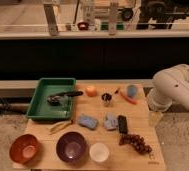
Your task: Stack bowls on top of each other
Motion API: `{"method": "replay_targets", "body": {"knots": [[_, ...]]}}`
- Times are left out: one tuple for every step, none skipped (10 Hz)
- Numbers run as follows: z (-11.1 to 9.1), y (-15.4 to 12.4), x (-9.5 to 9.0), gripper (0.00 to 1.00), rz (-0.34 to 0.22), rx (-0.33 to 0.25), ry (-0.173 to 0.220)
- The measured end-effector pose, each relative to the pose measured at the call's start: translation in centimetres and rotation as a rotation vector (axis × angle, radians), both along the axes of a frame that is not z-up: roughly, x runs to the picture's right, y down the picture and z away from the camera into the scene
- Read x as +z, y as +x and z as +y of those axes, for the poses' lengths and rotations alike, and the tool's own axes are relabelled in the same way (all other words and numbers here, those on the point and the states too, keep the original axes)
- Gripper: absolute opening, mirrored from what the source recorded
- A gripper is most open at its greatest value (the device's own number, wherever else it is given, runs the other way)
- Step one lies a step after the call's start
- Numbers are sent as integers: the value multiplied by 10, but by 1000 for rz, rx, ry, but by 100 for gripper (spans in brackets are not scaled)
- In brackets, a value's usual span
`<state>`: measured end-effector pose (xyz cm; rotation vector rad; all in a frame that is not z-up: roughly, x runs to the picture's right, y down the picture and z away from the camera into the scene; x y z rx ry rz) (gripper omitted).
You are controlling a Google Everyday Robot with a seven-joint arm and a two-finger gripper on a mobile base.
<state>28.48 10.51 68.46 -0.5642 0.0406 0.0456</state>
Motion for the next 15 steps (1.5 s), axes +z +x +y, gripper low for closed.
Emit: {"method": "replay_targets", "body": {"knots": [[0, 0, 0, 80, 0, 0, 0], [0, 0, 0, 80, 0, 0, 0], [0, 0, 0, 80, 0, 0, 0], [0, 0, 0, 80, 0, 0, 0], [0, 0, 0, 80, 0, 0, 0], [0, 0, 0, 80, 0, 0, 0], [0, 0, 0, 80, 0, 0, 0], [0, 0, 0, 80, 0, 0, 0], [0, 0, 0, 80, 0, 0, 0], [0, 0, 0, 80, 0, 0, 0], [0, 0, 0, 80, 0, 0, 0], [0, 0, 0, 80, 0, 0, 0], [0, 0, 0, 80, 0, -1, 0], [4, -4, -1, 80, -2, -28, -1], [7, -15, 0, 80, -12, -65, -1]]}}
